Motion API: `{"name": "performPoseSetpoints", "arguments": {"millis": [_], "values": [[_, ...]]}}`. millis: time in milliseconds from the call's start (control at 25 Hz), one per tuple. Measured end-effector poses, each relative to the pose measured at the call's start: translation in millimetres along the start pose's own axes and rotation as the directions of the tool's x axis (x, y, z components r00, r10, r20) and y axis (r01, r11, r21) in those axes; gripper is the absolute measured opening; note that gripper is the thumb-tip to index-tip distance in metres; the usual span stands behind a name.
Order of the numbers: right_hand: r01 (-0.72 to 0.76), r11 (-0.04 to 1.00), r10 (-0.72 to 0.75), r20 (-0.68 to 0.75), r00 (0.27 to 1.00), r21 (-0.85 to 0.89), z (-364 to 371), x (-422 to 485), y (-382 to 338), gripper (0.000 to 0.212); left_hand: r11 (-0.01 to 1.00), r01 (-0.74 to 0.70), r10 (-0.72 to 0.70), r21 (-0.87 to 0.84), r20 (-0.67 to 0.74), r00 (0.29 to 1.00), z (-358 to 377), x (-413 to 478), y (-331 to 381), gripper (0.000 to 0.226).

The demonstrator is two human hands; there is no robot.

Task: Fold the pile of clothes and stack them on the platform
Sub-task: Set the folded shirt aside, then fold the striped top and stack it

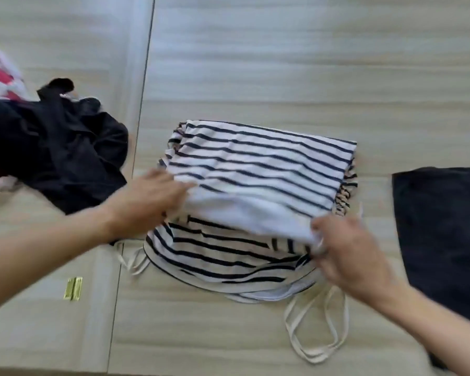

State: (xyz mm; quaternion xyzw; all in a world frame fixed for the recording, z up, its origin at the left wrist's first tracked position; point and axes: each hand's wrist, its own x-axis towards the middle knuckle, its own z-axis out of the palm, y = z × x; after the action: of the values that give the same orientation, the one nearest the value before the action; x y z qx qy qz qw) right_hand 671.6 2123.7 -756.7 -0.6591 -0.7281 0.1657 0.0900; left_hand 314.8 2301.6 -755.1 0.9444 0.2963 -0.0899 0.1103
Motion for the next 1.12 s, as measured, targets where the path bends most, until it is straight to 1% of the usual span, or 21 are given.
{"name": "performPoseSetpoints", "arguments": {"millis": [80,120,160,200,280,320,360,400,480,520,640,720,760,800,840,880,920,1000,1040,1080,1120], "values": [[-0.057,0.998,0.055,0.302,0.952,-0.002,38.4,-48.6,-9.1,0.053,0.991,-0.113,0.091,0.07,0.256,0.962,37.4,-35.6,10.1,0.032],[-0.108,0.994,0.101,0.365,0.925,-0.003,50.0,-60.8,-8.7,0.051,0.991,-0.123,0.099,0.055,0.32,0.942,48.5,-46.4,14.2,0.024],[-0.162,0.987,0.149,0.367,0.918,0.003,56.6,-64.4,-7.8,0.047,0.994,-0.11,0.097,0.02,0.334,0.938,57.1,-52.1,16.6,0.025],[-0.199,0.98,0.183,0.314,0.931,0.019,59.9,-60.5,-6.1,0.041,0.994,-0.105,0.105,-0.015,0.288,0.952,63.4,-52.8,19.8,0.028],[-0.232,0.97,0.222,0.118,0.968,0.074,65.1,-43.0,-6.5,0.034,0.997,-0.074,0.078,-0.037,0.124,0.989,70.4,-41.2,29.7,0.025],[-0.237,0.969,0.234,0.047,0.971,0.075,70.7,-31.3,-7.1,0.038,0.999,-0.02,0.021,-0.027,0.045,0.999,76.6,-32.9,33.7,0.026],[-0.249,0.967,0.248,0.022,0.969,0.059,78.8,-20.5,-7.6,0.048,0.998,0.062,-0.062,-0.013,0.001,0.998,84.2,-25.5,36.4,0.036],[-0.267,0.963,0.265,0.053,0.963,0.029,87.6,-11.3,-7.8,0.061,0.987,0.159,-0.159,-0.008,0.025,0.987,90.1,-20.1,38.7,0.054],[-0.279,0.958,0.288,0.202,0.936,-0.073,108.7,-5.5,-2.7,0.083,0.956,0.295,-0.292,0.004,0.149,0.945,109.4,-19.4,42.5,0.091],[-0.251,0.96,0.277,0.265,0.924,-0.127,118.3,-7.2,3.1,0.089,0.944,0.328,-0.327,0.029,0.191,0.925,120.9,-23.1,45.2,0.102],[-0.191,0.965,0.241,0.324,0.915,-0.179,124.4,-8.6,30.0,0.093,0.923,0.384,-0.382,0.033,0.203,0.901,141.9,-32.4,64.9,0.113],[-0.263,0.96,0.278,0.242,0.93,-0.093,108.5,-5.5,42.2,0.089,0.91,0.413,-0.402,-0.012,0.212,0.891,146.3,-35.0,87.0,0.115],[-0.355,0.935,0.351,0.142,0.926,0.008,95.1,-9.6,47.2,0.082,0.905,0.423,-0.408,-0.029,0.213,0.888,147.1,-33.9,100.1,0.115],[-0.443,0.888,0.445,0.011,0.896,0.125,84.0,-19.9,51.4,0.074,0.896,0.443,-0.426,-0.04,0.208,0.881,146.3,-32.3,112.3,0.115],[-0.521,0.823,0.552,-0.099,0.828,0.228,75.0,-36.6,51.3,0.067,0.885,0.462,-0.445,-0.054,0.195,0.874,145.3,-29.8,125.5,0.114],[-0.599,0.743,0.656,-0.145,0.741,0.299,70.6,-57.7,47.7,0.065,0.883,0.463,-0.446,-0.08,0.165,0.88,142.4,-25.4,139.8,0.109],[-0.675,0.659,0.737,-0.105,0.668,0.331,69.5,-82.0,41.6,0.068,0.896,0.429,-0.416,-0.115,0.121,0.901,139.3,-18.3,155.9,0.103],[-0.781,0.557,0.79,0.108,0.603,0.283,80.5,-127.9,26.7,0.089,0.941,0.286,-0.282,-0.182,0.05,0.958,133.2,3.8,191.8,0.089],[-0.805,0.555,0.782,0.197,0.591,0.212,89.0,-146.7,19.4,0.1,0.955,0.209,-0.206,-0.209,0.039,0.978,131.0,17.9,210.5,0.084],[-0.81,0.57,0.773,0.242,0.586,0.137,98.2,-161.1,13.4,0.107,0.963,0.147,-0.143,-0.227,0.034,0.989,128.9,32.3,226.9,0.08],[-0.804,0.59,0.774,0.231,0.589,0.075,106.3,-171.4,9.8,0.105,0.967,0.1,-0.095,-0.232,0.035,0.995,128.1,46.5,241.2,0.079]]}}
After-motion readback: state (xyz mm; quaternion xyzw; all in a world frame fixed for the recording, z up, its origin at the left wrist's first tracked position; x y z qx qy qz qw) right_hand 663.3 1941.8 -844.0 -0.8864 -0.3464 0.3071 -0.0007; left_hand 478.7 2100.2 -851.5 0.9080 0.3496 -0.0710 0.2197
